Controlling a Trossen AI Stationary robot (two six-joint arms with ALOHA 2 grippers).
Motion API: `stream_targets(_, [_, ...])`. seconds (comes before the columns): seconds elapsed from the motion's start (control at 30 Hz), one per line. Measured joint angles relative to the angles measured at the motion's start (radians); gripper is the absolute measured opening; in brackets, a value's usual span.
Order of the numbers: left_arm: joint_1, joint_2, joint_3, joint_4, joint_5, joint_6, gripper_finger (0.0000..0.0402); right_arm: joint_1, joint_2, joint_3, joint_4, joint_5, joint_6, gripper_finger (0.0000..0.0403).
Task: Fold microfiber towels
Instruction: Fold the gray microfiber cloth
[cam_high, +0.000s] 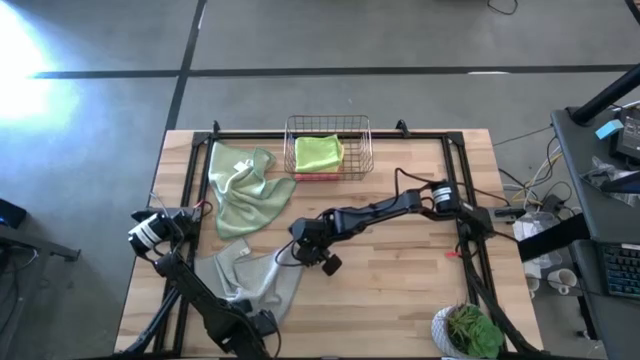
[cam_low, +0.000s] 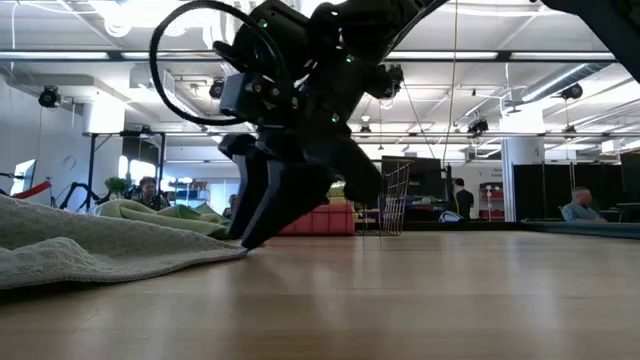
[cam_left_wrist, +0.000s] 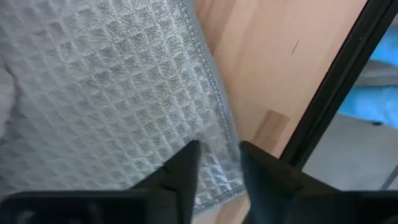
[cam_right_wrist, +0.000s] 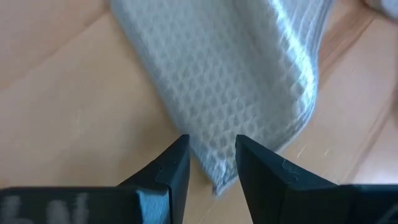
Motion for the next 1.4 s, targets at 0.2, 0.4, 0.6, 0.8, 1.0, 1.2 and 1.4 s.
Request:
stream_targets(0.2, [0.003,0.000,-0.002,-0.010,-0.007,0.024,0.0008,-0.002,0.051,0.040,-0.010,-0.002,0.078,0.0121])
stream_targets(0.4, [0.003,-0.004,-0.002,-0.014,-0.008,0.068,0.0004,-0.003,0.087,0.101,-0.085,0.000,0.117,0.0119])
stream_targets(0.6, [0.017,-0.033,-0.003,-0.125,-0.030,0.096,0.0001,-0.003,0.149,0.163,-0.176,-0.033,0.191,0.0059])
stream_targets(0.8, [0.046,-0.061,-0.007,-0.248,-0.082,0.121,0.0000,-0.003,0.204,0.250,-0.301,-0.052,0.244,0.0011])
stream_targets(1.0, [0.071,-0.078,-0.007,-0.306,-0.095,0.184,0.0000,-0.003,0.204,0.369,-0.469,-0.053,0.270,0.0009])
stream_targets(1.2, [0.101,-0.136,-0.005,-0.389,-0.125,0.204,0.0000,0.005,0.192,0.466,-0.715,-0.112,0.340,0.0008])
stream_targets(1.4, [0.113,-0.255,0.004,-0.405,-0.153,0.219,0.0000,0.019,0.099,0.492,-0.816,-0.117,0.378,0.0008])
